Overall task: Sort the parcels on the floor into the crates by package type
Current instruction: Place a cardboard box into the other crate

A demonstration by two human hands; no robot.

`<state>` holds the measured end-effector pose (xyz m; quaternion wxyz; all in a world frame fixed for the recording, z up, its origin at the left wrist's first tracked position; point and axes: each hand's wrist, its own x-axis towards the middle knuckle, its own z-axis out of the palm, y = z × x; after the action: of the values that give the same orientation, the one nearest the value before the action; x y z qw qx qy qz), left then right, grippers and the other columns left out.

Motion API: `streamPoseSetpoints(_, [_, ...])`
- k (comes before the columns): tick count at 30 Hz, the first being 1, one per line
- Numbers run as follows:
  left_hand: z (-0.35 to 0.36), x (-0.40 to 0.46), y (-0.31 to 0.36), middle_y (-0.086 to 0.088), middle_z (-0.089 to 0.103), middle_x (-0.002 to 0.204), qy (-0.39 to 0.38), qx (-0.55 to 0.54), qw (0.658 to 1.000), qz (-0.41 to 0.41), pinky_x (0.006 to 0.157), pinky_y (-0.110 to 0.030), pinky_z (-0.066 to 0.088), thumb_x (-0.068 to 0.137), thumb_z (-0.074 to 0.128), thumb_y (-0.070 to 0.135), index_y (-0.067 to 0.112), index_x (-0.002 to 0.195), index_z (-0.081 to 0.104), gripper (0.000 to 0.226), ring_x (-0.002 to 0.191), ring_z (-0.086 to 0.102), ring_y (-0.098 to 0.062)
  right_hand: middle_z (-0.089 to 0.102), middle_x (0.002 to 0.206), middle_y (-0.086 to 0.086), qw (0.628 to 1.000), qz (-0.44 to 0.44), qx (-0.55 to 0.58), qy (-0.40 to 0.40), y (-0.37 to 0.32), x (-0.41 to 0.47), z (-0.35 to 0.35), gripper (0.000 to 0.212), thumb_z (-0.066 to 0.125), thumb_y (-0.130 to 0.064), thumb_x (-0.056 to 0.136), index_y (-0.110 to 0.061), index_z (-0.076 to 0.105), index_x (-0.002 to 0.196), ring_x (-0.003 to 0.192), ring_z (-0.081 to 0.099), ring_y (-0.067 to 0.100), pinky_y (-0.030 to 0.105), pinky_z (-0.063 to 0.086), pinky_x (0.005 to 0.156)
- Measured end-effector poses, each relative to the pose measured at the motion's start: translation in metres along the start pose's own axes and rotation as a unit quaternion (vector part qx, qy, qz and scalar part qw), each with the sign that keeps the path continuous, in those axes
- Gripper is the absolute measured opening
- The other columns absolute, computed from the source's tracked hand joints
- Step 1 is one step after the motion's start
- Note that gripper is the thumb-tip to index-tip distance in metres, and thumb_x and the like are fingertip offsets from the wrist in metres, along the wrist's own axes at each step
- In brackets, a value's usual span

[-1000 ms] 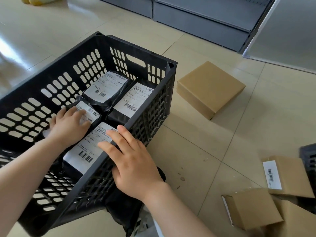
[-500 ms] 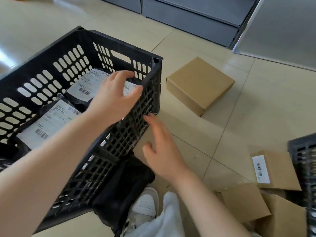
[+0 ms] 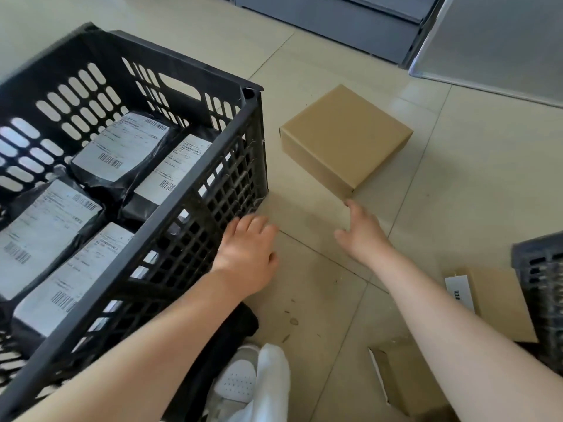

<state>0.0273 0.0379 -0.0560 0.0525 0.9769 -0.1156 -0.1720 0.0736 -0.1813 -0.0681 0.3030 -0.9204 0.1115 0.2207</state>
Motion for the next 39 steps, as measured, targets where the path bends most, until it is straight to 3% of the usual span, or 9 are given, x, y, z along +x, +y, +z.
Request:
streamPoseSetpoints(4, [0.028, -0.003, -0.006, 0.002, 0.034, 0.151, -0.081, -0.059, 0.992, -0.076, 0.122, -0.044, -0.002, 0.095, 0.047, 0.035, 0.026, 0.147, 0.036, 0.054, 0.147, 0.016, -0.02, 0.03, 0.16, 0.01, 0.999, 0.019, -0.025, 0.02, 0.005, 0.036, -0.022, 0.067, 0.053, -0.018, 0.094, -0.017, 0.025, 0.155, 0.141, 0.035, 0.034, 0.038, 0.034, 0.111])
streamPoseSetpoints(8, [0.039, 0.002, -0.005, 0.005, 0.035, 0.151, -0.073, -0.098, 0.988, -0.092, 0.123, -0.042, 0.003, 0.094, 0.049, 0.034, 0.027, 0.144, 0.038, 0.052, 0.145, 0.02, -0.017, -0.01, 0.168, -0.007, 0.98, -0.036, -0.193, -0.013, 0.002, 0.063, -0.037, 0.076, 0.047, -0.018, 0.096, -0.027, 0.006, 0.16, 0.155, -0.002, 0.026, 0.044, 0.018, 0.121])
streamPoseSetpoints(12, [0.041, 0.014, -0.002, 0.005, 0.036, 0.151, -0.079, -0.156, 0.977, -0.126, 0.121, -0.039, 0.014, 0.095, 0.048, 0.034, 0.027, 0.144, 0.039, 0.05, 0.143, 0.026, -0.018, -0.011, 0.168, -0.005, 0.967, -0.045, -0.25, -0.032, 0.012, 0.085, -0.038, 0.081, 0.046, -0.019, 0.095, -0.025, -0.001, 0.16, 0.155, -0.006, 0.024, 0.044, 0.012, 0.123])
streamPoseSetpoints(18, [0.038, 0.027, 0.014, 0.008, 0.034, 0.151, -0.138, -0.4, 0.883, -0.203, 0.106, -0.032, 0.036, 0.098, 0.049, 0.029, 0.034, 0.143, 0.038, 0.047, 0.137, 0.035, -0.017, -0.008, 0.168, -0.006, 0.979, -0.053, -0.198, -0.006, 0.022, 0.079, -0.019, 0.078, 0.047, -0.02, 0.095, -0.027, 0.005, 0.16, 0.154, -0.001, 0.029, 0.048, 0.013, 0.12])
streamPoseSetpoints(22, [0.041, 0.028, 0.022, 0.005, 0.032, 0.151, -0.134, -0.39, 0.892, -0.184, 0.113, -0.034, 0.027, 0.097, 0.049, 0.026, 0.031, 0.143, 0.039, 0.047, 0.144, 0.02, -0.017, 0.004, 0.168, -0.003, 0.981, -0.073, -0.18, 0.025, 0.026, 0.044, 0.003, 0.071, 0.048, -0.021, 0.096, -0.026, 0.018, 0.159, 0.152, 0.01, 0.033, 0.051, 0.019, 0.118])
streamPoseSetpoints(25, [0.046, 0.024, 0.026, 0.001, 0.033, 0.152, -0.132, -0.359, 0.909, -0.166, 0.119, -0.034, 0.02, 0.098, 0.049, 0.024, 0.024, 0.146, 0.038, 0.05, 0.146, 0.017, -0.017, 0.031, 0.161, 0.003, 0.978, -0.106, -0.165, 0.077, 0.032, -0.001, 0.029, 0.058, 0.052, -0.019, 0.092, -0.021, 0.042, 0.149, 0.145, 0.03, 0.032, 0.048, 0.029, 0.115])
streamPoseSetpoints(29, [0.055, 0.017, 0.028, -0.001, 0.034, 0.155, -0.152, -0.419, 0.868, -0.218, 0.117, -0.031, 0.024, 0.101, 0.045, 0.035, 0.019, 0.151, 0.034, 0.053, 0.143, 0.03, -0.018, 0.06, 0.129, -0.002, 0.971, -0.167, -0.113, 0.133, 0.044, -0.053, 0.067, 0.04, 0.047, -0.013, 0.085, -0.019, 0.063, 0.121, 0.124, 0.052, 0.023, 0.046, 0.034, 0.113])
streamPoseSetpoints(35, [0.06, 0.004, 0.037, 0.003, 0.043, 0.15, -0.123, -0.55, 0.771, -0.295, 0.111, -0.029, 0.028, 0.101, 0.04, 0.046, 0.027, 0.149, 0.039, 0.051, 0.135, 0.04, -0.015, 0.058, 0.104, -0.01, 0.964, -0.224, -0.052, 0.132, 0.052, -0.089, 0.1, 0.04, 0.039, -0.011, 0.077, -0.024, 0.063, 0.105, 0.108, 0.055, 0.015, 0.047, 0.022, 0.118])
streamPoseSetpoints(39, [0.061, 0.0, 0.036, 0.002, 0.048, 0.145, -0.121, -0.577, 0.749, -0.303, 0.105, -0.028, 0.034, 0.098, 0.047, 0.051, 0.031, 0.147, 0.04, 0.054, 0.126, 0.046, -0.015, 0.059, 0.099, -0.009, 0.96, -0.241, -0.03, 0.138, 0.059, -0.105, 0.111, 0.035, 0.043, -0.009, 0.074, -0.024, 0.064, 0.097, 0.099, 0.058, 0.015, 0.044, 0.025, 0.117])
